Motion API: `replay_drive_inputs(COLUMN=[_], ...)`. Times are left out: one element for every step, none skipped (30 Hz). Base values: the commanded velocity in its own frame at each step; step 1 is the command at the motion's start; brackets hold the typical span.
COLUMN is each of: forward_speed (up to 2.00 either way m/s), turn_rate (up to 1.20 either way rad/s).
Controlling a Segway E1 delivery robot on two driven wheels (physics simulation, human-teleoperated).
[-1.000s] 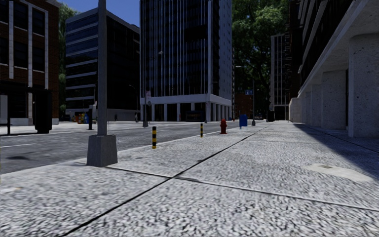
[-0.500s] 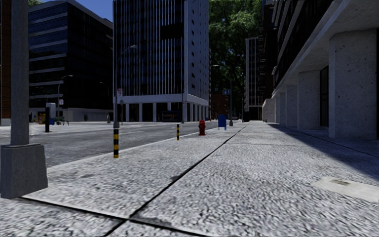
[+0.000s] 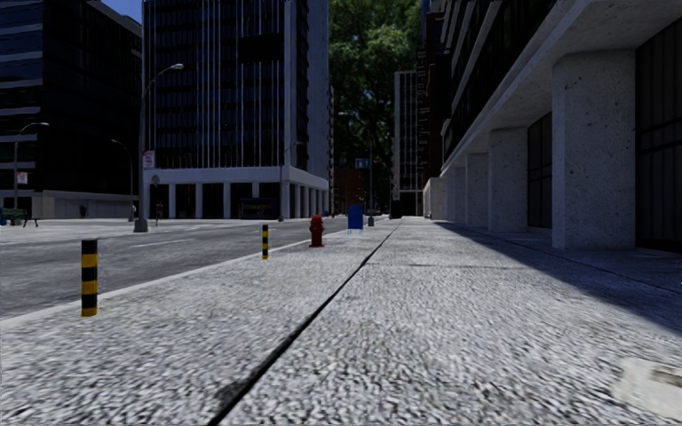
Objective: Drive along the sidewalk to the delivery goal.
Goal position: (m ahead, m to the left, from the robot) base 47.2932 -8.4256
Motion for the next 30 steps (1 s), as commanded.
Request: replay_drive_inputs(forward_speed=[1.89, 1.89, 1.89, 1.89, 1.89, 1.89, 1.89, 1.89, 1.89, 1.89, 1.88, 1.88, 1.88, 1.88, 1.88, 1.88, 1.88, 1.88, 1.88, 1.88, 1.88, 1.88, 1.88, 1.88, 1.88, 1.88, 1.88, 1.88, 1.88, 1.88], turn_rate=[-0.39, -0.39, -0.39, -0.39, -0.39, -0.39, -0.39, -0.39, -0.39, -0.39, -0.39, -0.39, -0.39, -0.39, -0.39, -0.39, -0.39, -0.39, -0.39, -0.39, -0.39, -0.39, -0.39, -0.39, -0.39, -0.39, -0.39, -0.39, -0.39, -0.39])
